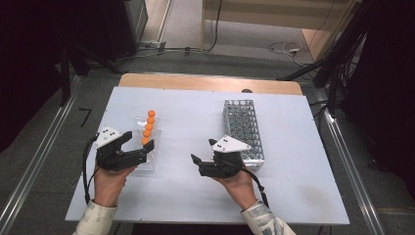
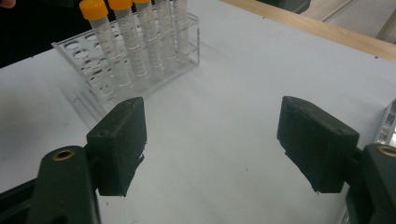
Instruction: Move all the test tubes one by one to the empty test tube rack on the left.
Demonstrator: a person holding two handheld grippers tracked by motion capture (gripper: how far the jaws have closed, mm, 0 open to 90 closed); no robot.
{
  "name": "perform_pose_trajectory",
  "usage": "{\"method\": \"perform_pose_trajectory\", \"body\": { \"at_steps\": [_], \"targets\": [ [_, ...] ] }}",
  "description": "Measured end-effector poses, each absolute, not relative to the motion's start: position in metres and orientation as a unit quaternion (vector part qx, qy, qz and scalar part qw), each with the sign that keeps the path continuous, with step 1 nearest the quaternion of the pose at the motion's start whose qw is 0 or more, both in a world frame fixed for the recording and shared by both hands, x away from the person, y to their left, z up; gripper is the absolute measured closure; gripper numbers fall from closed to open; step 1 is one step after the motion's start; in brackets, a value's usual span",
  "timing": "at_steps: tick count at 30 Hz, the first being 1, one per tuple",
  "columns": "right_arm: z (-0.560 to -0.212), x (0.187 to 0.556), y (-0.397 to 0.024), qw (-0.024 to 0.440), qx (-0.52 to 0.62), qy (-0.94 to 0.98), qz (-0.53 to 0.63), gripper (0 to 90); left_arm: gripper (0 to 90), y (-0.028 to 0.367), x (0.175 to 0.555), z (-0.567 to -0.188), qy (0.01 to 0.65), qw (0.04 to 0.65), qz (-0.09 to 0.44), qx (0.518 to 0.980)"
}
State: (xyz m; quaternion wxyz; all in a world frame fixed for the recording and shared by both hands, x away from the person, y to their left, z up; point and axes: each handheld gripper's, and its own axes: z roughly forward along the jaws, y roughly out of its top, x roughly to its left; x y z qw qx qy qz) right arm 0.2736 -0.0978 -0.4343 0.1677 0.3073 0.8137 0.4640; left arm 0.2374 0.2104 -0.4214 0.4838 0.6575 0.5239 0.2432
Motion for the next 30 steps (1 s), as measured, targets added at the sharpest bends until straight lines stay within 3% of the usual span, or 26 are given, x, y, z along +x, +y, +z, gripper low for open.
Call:
{"method": "perform_pose_trajectory", "body": {
  "at_steps": [30],
  "targets": [
    [-0.419, 0.279, -0.141, 0.191, 0.338, 0.792, 0.471, 21.2, 14.5, 0.232, 0.214, -0.444, 0.564, 0.467, 0.264, 0.628]
  ]
}}
